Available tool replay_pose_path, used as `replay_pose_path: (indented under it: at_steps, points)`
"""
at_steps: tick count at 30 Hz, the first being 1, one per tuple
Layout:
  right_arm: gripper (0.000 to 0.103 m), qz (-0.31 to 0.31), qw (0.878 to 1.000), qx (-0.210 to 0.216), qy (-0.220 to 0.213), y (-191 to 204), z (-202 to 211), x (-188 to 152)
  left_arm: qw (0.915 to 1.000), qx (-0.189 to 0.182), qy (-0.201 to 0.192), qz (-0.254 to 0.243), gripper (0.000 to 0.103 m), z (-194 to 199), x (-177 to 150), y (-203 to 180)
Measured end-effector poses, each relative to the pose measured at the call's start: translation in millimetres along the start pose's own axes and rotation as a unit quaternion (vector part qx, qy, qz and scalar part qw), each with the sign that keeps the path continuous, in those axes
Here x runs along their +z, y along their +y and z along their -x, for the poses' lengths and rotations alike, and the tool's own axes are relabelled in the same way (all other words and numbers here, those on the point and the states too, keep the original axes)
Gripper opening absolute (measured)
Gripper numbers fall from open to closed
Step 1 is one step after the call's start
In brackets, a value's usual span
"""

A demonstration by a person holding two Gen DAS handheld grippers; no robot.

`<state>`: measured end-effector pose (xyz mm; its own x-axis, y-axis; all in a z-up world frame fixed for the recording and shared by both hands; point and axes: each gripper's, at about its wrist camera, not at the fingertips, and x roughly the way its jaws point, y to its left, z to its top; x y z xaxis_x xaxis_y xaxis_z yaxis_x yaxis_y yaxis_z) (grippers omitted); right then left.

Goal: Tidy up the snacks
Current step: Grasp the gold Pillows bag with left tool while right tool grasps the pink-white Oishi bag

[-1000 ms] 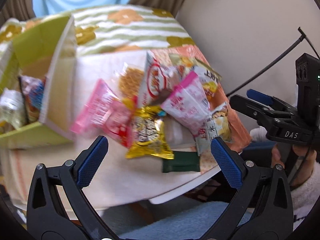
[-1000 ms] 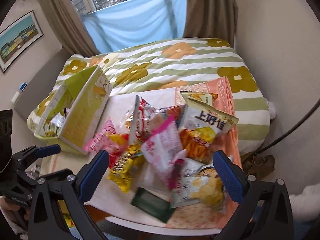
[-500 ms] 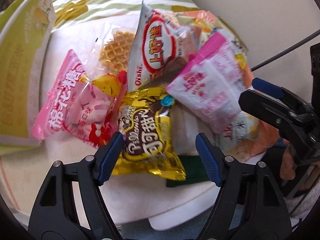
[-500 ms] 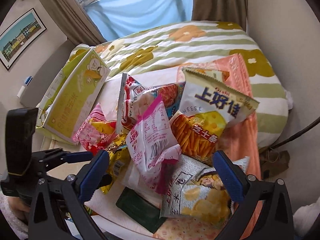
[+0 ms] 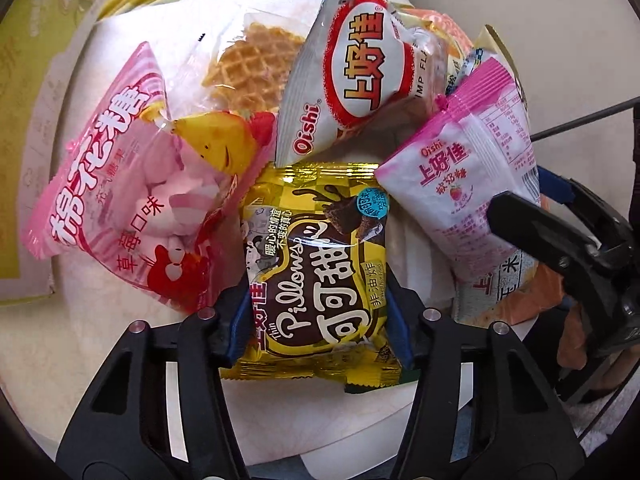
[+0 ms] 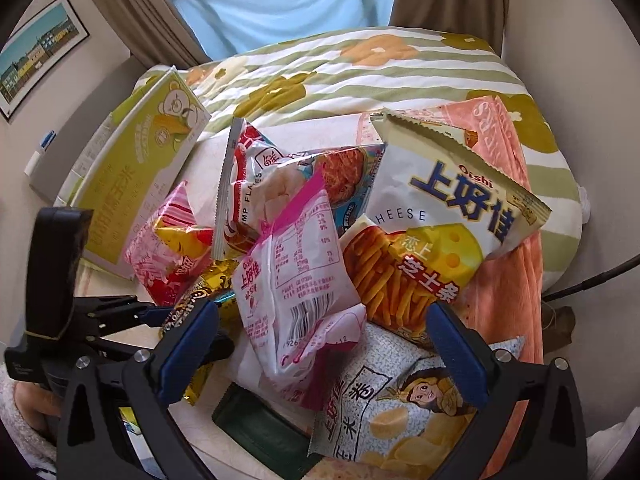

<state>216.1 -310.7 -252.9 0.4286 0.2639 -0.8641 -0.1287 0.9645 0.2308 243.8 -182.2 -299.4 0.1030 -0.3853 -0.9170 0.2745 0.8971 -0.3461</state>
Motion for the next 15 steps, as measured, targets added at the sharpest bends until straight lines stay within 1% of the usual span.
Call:
replay_pose_path:
  at_steps: [5,7,10,12,15]
  points:
    - [0.103,0.01,1.0,0.004,0.003,4.8,-9.1,3.2,1.0,-0.004,0.003,-0.001,0.05,4.2,-1.5,1.5]
    - [0.1,0.014,1.0,0.005,0.005,7.5,-12.6,4.7,1.0,-0.004,0.003,-0.001,0.05,7.2,0.2,3.1]
    - [0.09,0.03,1.0,0.004,0.009,14.1,-17.5,6.4,1.0,-0.004,0.005,0.003,0.05,6.5,0.6,3.5]
    - [0.076,0.045,0.999,0.002,0.018,18.8,-20.1,6.0,1.0,-0.002,0.007,0.003,0.049,7.8,-1.4,4.3]
    - [0.075,0.06,0.998,-0.01,0.021,23.7,-21.8,4.2,0.9999,0.006,0.003,-0.009,0.049,12.0,-9.5,4.9]
